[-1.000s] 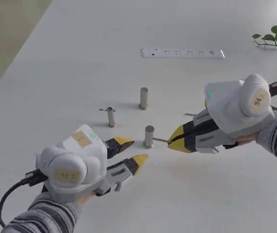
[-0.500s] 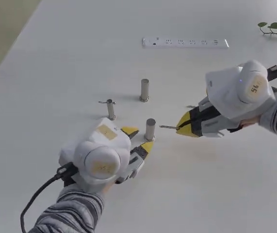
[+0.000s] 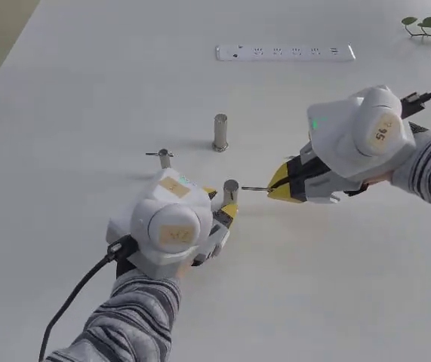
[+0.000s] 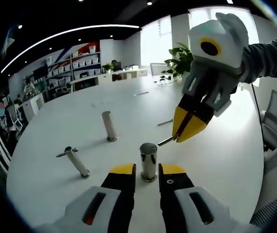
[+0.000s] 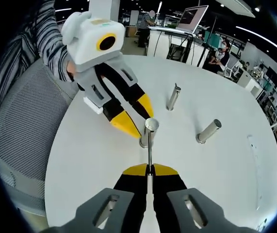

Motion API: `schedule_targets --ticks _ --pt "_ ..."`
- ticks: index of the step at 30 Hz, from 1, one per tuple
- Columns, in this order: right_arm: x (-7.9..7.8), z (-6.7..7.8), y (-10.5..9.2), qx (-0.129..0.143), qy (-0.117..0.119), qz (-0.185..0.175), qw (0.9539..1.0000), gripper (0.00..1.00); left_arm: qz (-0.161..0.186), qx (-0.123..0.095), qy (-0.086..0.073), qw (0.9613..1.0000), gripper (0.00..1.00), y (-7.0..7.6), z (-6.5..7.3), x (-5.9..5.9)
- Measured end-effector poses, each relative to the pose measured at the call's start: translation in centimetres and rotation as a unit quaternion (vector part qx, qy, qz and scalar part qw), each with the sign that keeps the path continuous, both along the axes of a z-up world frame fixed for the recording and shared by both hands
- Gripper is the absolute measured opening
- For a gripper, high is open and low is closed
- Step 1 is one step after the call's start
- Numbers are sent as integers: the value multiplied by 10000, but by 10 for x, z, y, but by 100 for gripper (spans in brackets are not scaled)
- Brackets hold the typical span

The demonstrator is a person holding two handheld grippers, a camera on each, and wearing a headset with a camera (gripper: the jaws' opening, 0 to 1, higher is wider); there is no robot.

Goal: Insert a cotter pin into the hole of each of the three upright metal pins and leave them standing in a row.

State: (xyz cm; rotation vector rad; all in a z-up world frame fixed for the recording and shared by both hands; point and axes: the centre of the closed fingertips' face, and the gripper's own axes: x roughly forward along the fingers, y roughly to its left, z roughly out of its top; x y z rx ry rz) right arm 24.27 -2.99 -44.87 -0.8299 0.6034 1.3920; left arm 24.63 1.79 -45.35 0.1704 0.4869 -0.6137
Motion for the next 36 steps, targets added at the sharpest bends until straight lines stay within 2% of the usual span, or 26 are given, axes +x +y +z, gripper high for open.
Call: schedule_targets --ticks 8,13,17,27,36 --pt "0 -1 0 -24 12 20 10000 0 88 -86 248 9996 14 -8 -12 2" --pt "3 -3 1 -25 22 56 10000 0 194 -178 334 9991 13 -7 -15 4" --pt "5 -4 4 -22 19 72 10000 0 221 -207 339 9990 12 -7 -15 5" --pt "1 2 11 -74 -65 297 9995 0 234 -204 381 9988 10 -7 -17 4" --pt "-4 5 17 2 83 177 9998 0 231 -205 418 9986 10 -7 -18 3"
